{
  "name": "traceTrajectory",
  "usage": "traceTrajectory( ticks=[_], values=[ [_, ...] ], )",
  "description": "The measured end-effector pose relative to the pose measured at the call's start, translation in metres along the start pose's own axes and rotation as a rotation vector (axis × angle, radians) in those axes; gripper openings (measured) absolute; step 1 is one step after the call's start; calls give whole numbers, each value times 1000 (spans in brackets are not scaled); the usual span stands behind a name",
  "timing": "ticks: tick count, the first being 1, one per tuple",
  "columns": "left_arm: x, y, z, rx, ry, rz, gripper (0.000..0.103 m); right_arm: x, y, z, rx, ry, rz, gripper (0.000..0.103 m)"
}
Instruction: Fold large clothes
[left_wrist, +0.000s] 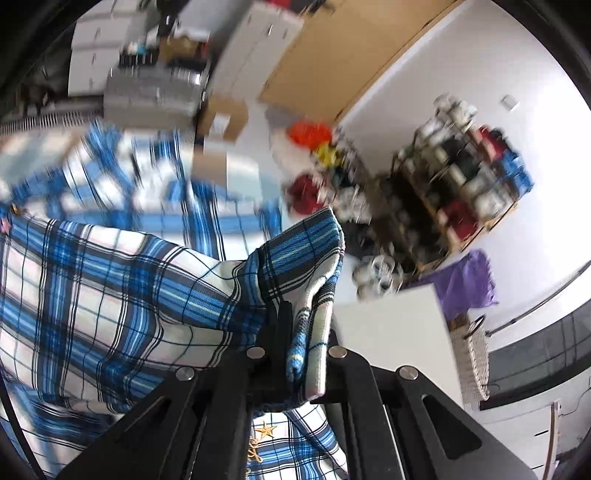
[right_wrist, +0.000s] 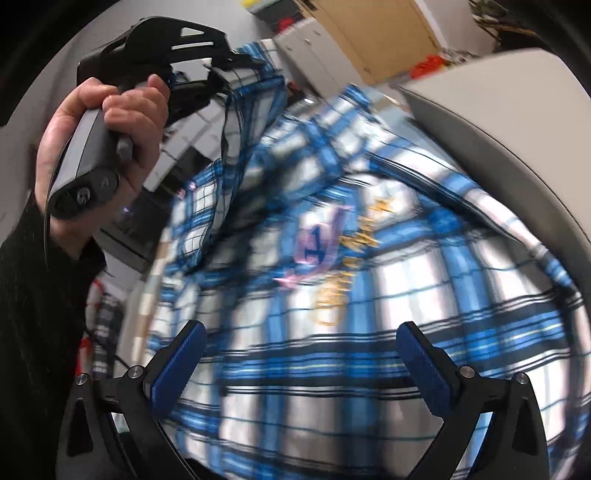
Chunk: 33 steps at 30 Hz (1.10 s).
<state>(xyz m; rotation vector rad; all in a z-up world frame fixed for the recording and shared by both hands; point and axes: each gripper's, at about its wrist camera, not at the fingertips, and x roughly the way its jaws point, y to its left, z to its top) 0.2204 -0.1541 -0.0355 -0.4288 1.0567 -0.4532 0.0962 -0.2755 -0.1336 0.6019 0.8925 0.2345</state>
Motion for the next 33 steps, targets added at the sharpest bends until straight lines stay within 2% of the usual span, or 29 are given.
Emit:
traceTrajectory(
  ticks=[3, 4, 5, 6, 8, 10, 12, 14, 16, 21, 28, 31, 33],
  values=[
    [20, 10, 1, -49, 76, -22, 2, 6, -19, 1, 69, 42, 3, 103],
    [22, 12, 3, -51, 101, -41, 13, 7, -21, 1, 71, 44, 4, 103],
    [20, 14, 6, -42, 125, -58, 30, 6, -21, 1, 64, 42, -5, 103],
    [12, 13, 10, -29, 125, -66, 38, 6, -20, 1, 53, 39, -12, 103],
    [-17, 13, 12, 32, 71, -75, 66, 6, -17, 0, 39, 43, -15, 103],
    [-50, 23, 15, 94, 10, -44, 78, 8, -14, -1, 39, 54, -9, 103],
    [-81, 45, 18, 144, -46, -1, 79, 10, -11, -2, 36, 62, -10, 103],
    [-85, 76, 19, 159, -64, 98, 80, 11, -7, -3, 26, 59, -15, 103],
    [-84, 113, 14, 148, -27, 179, 80, 10, -2, -4, 15, 54, -16, 103],
    [-59, 188, 3, 43, 76, 320, 80, 9, 10, -4, -16, 27, -19, 103],
    [-30, 215, 13, -6, 77, 382, 80, 7, 22, -4, -90, -11, -11, 103],
    [-23, 231, 18, -77, 53, 416, 80, 8, 24, -3, -110, -18, -5, 103],
    [-24, 244, 20, -117, 49, 390, 79, 9, 25, -3, -121, -15, -3, 103]
  ],
)
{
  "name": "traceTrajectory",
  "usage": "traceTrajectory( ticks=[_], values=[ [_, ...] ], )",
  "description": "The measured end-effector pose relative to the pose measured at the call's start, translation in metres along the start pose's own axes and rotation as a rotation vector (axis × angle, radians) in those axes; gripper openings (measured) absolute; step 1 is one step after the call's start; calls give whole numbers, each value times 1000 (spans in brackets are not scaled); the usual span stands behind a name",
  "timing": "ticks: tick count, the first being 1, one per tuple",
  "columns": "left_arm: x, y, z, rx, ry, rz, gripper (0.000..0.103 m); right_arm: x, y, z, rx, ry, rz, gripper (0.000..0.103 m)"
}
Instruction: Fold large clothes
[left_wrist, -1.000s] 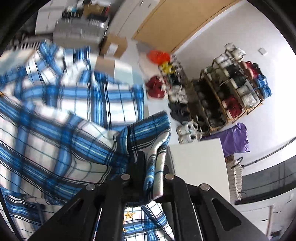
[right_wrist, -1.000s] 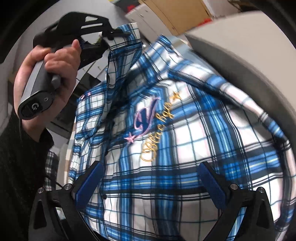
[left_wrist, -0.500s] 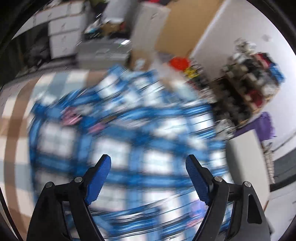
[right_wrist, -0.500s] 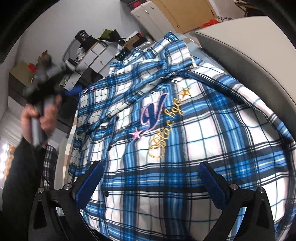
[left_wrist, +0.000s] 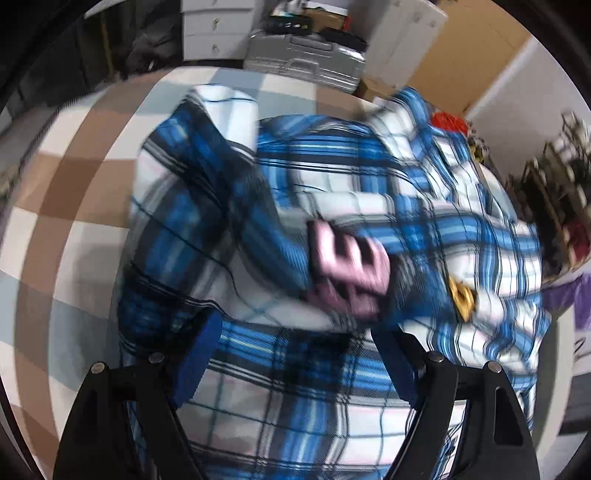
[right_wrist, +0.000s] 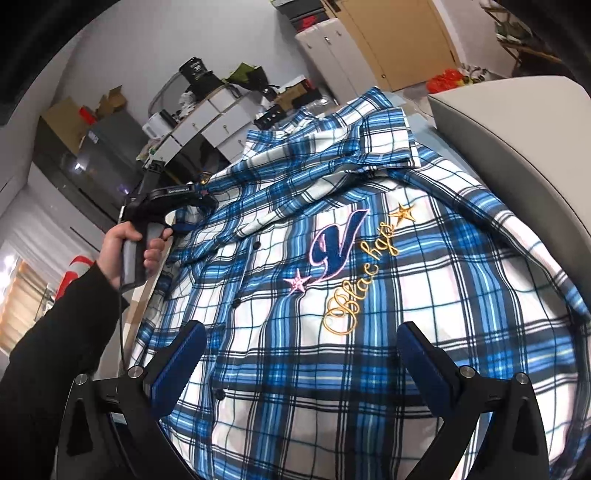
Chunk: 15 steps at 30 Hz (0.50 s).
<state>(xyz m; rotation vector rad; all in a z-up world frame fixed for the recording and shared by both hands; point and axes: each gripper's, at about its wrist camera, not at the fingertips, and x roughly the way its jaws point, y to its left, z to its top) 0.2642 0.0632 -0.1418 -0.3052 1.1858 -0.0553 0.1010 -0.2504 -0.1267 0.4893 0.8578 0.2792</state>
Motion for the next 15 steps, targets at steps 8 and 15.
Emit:
traceTrajectory(
  ticks=[8, 15],
  values=[
    [-42, -23, 9, 29, -91, -206, 79, 4, 5, 1, -22, 8, 13, 103],
    [-5, -79, 8, 144, 27, -226, 79, 6, 14, -3, -68, 14, 10, 103]
  ],
)
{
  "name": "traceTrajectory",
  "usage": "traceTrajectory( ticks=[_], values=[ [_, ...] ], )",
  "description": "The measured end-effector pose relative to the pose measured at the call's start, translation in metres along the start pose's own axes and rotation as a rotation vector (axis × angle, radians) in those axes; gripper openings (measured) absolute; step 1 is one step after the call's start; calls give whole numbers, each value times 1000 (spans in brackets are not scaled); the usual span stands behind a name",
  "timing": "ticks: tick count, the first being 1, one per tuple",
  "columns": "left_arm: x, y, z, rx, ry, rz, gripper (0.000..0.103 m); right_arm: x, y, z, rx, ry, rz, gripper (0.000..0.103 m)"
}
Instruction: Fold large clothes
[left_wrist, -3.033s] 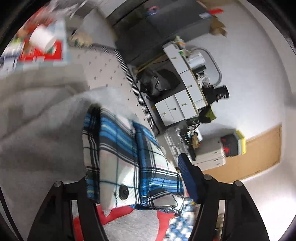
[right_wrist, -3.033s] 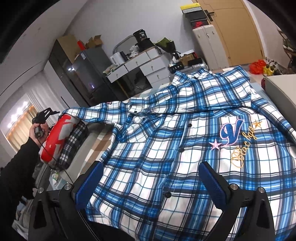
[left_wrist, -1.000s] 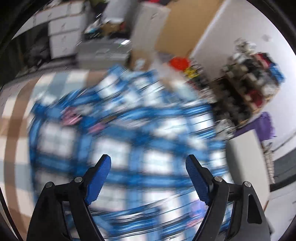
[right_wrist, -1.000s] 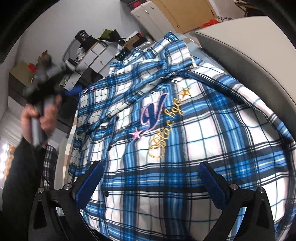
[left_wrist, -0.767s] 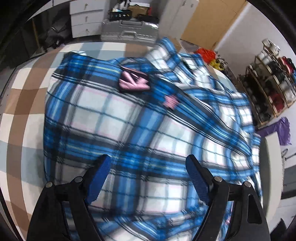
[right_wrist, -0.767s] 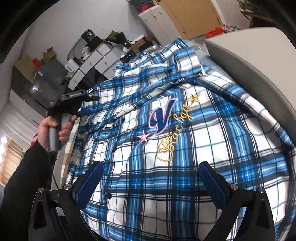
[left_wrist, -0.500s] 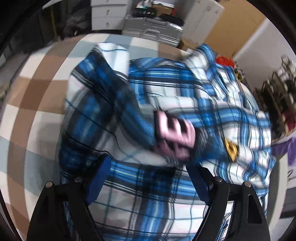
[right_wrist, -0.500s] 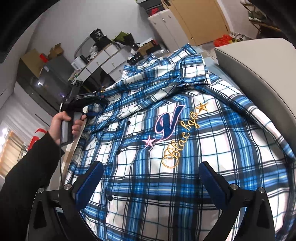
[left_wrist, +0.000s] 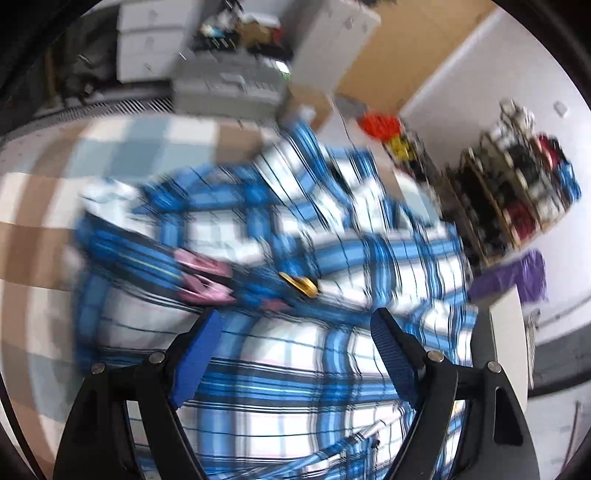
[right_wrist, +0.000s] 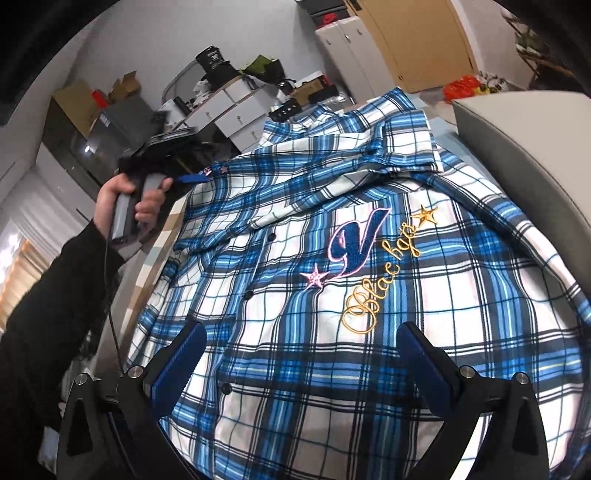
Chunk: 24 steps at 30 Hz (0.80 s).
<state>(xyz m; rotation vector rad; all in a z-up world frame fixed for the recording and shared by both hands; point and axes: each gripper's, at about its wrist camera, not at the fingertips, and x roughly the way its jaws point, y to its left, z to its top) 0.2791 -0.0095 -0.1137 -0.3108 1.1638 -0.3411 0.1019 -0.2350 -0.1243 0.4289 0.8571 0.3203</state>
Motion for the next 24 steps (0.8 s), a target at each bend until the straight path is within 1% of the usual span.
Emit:
traceTrajectory(
  ticks=[1, 2, 3, 4, 6, 7, 8, 9, 11, 13, 15, 18, 19, 21, 23, 24],
  values=[
    [9, -2, 1, -3, 21, -4, 79, 0, 0, -1, -2, 0, -1, 103],
    [18, -2, 3, -15, 40, 6, 79, 0, -1, -1, 1, 1, 1, 103],
    [19, 2, 3, -36, 46, 22, 79, -1, -2, -1, 6, 2, 3, 103],
    [25, 7, 6, -62, 54, 38, 79, -1, -3, -1, 16, 3, 11, 103],
    [44, 17, 14, -129, 105, 44, 79, -2, -7, 0, 40, 6, 36, 103],
    [45, 22, 18, -158, 113, 36, 79, -1, -7, -1, 48, 7, 43, 103],
    [42, 26, 20, -178, 97, 25, 79, -1, -8, 0, 49, 8, 45, 103],
    [41, 27, 22, -186, 73, 30, 79, -1, -6, 0, 40, 9, 43, 103],
    [43, 24, 24, -178, 70, 53, 79, 0, -4, 0, 17, 7, 30, 103],
    [42, 21, 22, -167, 61, 45, 79, 1, -2, 0, -1, 8, 15, 103],
    [28, 18, 15, -136, 16, 34, 79, 1, 0, 0, -16, -4, 3, 103],
    [4, 16, 1, -73, -43, 44, 79, -9, 3, 5, -28, -69, -14, 103],
    [0, 17, -8, -51, -40, 48, 79, -14, 5, 12, -23, -98, -19, 103],
    [2, 22, -21, -11, 5, 61, 79, -18, 10, 27, -31, -124, -51, 103],
    [-4, 29, -34, 39, 17, 86, 79, -17, 14, 51, -55, -139, -91, 103],
    [-4, 34, -42, 63, 21, 113, 79, -10, 16, 69, -88, -133, -108, 103]
  ],
)
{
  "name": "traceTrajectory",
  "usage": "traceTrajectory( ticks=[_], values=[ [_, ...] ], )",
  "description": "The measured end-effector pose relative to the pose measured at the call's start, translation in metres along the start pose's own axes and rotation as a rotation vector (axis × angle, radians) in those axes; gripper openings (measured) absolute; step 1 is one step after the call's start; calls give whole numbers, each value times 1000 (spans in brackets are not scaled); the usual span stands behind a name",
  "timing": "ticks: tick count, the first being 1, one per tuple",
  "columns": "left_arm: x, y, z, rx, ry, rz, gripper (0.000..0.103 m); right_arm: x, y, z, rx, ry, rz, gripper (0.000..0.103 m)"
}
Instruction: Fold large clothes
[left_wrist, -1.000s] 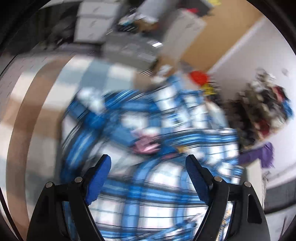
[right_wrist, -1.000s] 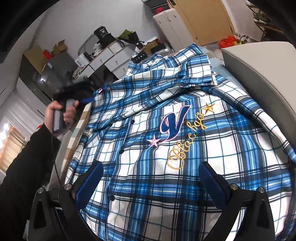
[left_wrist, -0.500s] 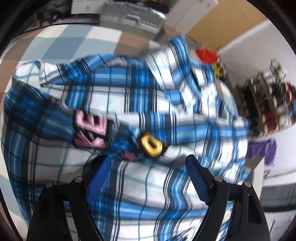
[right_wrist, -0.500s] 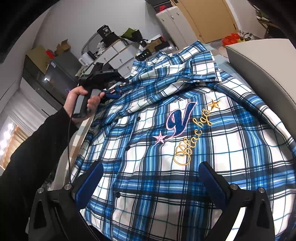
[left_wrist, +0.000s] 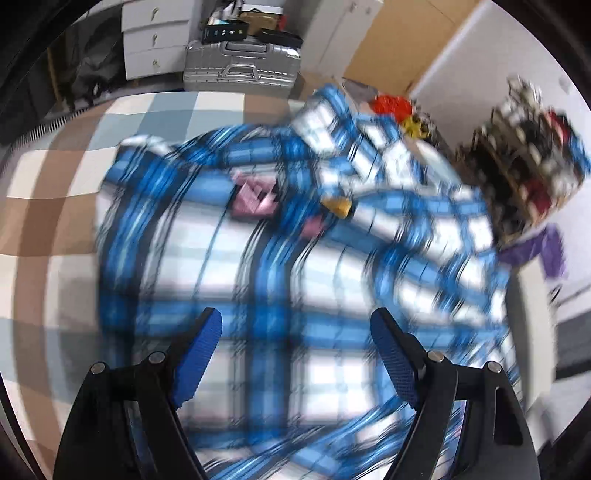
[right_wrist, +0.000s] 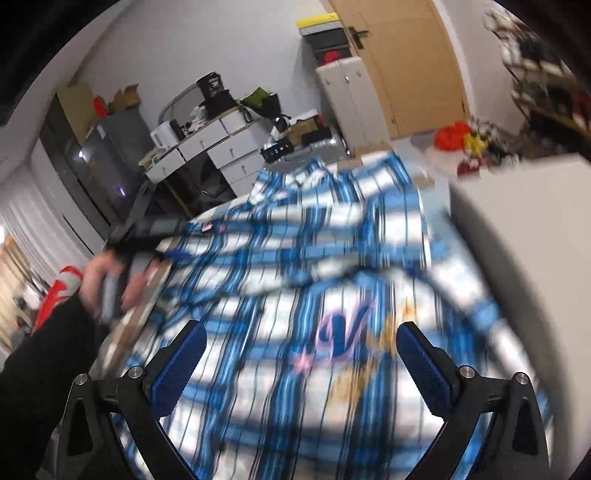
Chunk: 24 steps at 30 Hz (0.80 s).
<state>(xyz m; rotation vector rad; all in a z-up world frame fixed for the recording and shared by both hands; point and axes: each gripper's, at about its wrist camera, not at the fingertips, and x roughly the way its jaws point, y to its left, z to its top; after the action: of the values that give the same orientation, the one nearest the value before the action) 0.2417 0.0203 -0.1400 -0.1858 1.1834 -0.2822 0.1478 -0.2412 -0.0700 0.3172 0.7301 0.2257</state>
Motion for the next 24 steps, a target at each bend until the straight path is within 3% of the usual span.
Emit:
traceTrajectory(
  ticks=[3, 5, 7, 11, 15, 18, 21, 24],
  values=[
    [16, 10, -18, 32, 24, 86, 79, 47, 1, 44, -98, 66, -123, 103],
    [7, 12, -23, 66, -12, 133, 79, 88, -1, 67, -165, 148, -185, 103],
    [20, 13, -27, 52, 25, 171, 79, 122, -4, 81, -205, 207, -236, 103],
    [30, 4, -31, 81, 4, 214, 82, 164, -21, 84, -160, 303, -285, 101],
    [39, -3, -37, 106, -10, 227, 83, 193, -31, 62, -170, 405, -323, 103],
    [25, 1, -37, 45, 10, 190, 83, 185, -29, 58, -177, 380, -261, 103],
    [-12, -7, -43, 5, -98, 167, 83, 154, -31, 62, -114, 304, -179, 103],
    [-55, -29, -59, 82, -229, 257, 83, 116, -18, 63, -110, 217, -128, 103]
  ],
)
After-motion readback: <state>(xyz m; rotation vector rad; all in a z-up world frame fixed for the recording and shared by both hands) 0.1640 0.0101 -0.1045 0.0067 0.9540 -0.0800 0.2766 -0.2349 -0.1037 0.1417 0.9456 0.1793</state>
